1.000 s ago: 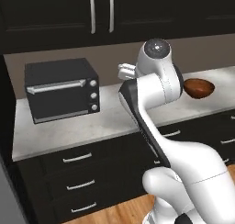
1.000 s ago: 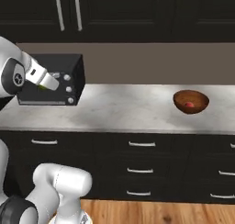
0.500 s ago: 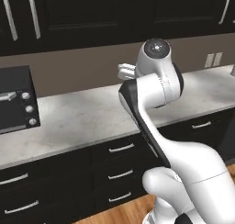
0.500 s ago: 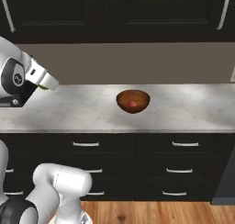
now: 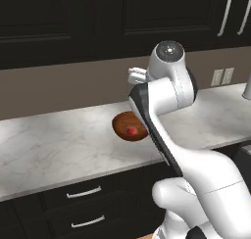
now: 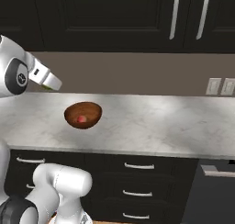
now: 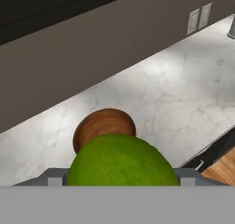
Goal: Take the lime, peach, and bell pepper from the freezer and place them in the bowl on the counter.
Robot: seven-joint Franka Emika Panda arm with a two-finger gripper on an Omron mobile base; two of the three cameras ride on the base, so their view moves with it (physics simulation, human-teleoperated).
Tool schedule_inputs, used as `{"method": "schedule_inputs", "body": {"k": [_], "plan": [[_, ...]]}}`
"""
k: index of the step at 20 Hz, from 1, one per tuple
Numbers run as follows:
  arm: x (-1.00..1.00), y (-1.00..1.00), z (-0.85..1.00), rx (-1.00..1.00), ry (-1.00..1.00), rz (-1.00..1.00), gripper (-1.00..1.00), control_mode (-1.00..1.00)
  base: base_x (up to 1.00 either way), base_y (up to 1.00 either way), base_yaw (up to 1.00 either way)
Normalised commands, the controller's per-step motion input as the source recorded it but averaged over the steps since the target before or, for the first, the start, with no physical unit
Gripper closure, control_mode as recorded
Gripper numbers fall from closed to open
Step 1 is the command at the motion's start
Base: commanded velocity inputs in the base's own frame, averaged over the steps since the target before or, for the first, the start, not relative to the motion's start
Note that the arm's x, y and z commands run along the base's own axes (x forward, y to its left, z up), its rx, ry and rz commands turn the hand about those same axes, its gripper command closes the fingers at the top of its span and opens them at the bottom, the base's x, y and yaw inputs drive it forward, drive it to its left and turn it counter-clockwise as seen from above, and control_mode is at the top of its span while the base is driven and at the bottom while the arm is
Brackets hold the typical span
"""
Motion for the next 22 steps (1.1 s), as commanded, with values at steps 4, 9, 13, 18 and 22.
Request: {"method": "schedule_inputs", "body": {"k": [4,9,13,18,22], "plan": [[0.5,-0.45,-0.75,0.0,0.22,0.28,1.0,-1.0,0.09,-0.19,0.08],[1.0,-0.23,-1.0,0.0,0.23,0.32,1.0,-1.0,0.0,0.0,0.0],[1.0,0.04,-0.84,0.0,0.12,0.07,1.0,-1.0,0.0,0.0,0.0],[0.77,0.24,-0.78,-0.06,0.15,0.0,1.0,-1.0,0.0,0.0,0.0],[0.6,0.24,-0.37,-0.02,0.12,0.0,1.0,-1.0,0.0,0.0,0.0]]}}
